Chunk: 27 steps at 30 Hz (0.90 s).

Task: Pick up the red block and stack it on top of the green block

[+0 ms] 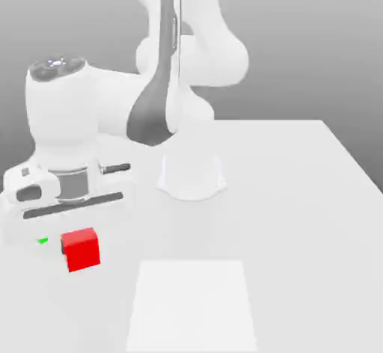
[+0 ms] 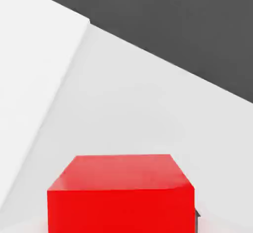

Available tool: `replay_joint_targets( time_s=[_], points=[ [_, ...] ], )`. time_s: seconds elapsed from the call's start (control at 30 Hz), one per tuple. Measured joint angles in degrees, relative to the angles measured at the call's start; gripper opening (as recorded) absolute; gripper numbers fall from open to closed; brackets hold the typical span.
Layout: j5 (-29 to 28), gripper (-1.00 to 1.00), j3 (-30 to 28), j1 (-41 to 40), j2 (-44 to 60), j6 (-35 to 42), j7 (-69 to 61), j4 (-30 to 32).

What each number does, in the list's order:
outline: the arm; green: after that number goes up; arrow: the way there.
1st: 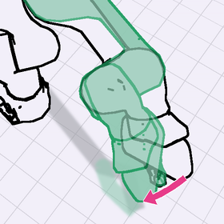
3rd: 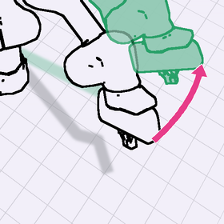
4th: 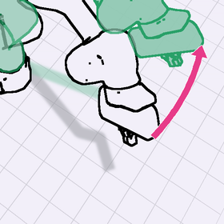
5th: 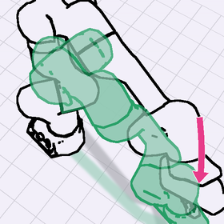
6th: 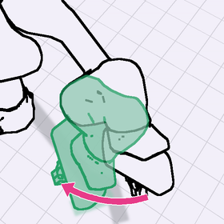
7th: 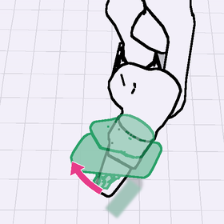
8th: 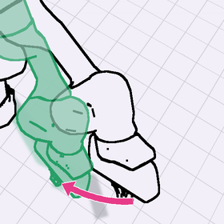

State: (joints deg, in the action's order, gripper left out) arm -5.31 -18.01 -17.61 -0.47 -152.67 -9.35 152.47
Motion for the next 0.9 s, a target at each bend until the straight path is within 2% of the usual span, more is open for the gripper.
replay_joint_targets(
  time_s=[0.13, 0.27, 0.57, 0.9],
  points=[
    [-1.53, -1.0, -4.67, -8.1, -3.9, 0.29, -11.01, 3.61],
    [-2.83, -1.0, -10.38, -12.81, -7.08, 0.3, -20.25, 6.64],
    [-1.02, -1.0, -11.65, -12.84, -6.25, -2.3, -22.86, 6.79],
    [3.92, -1.0, -12.16, -11.37, -3.17, -5.63, -26.3, 6.61]
  ],
)
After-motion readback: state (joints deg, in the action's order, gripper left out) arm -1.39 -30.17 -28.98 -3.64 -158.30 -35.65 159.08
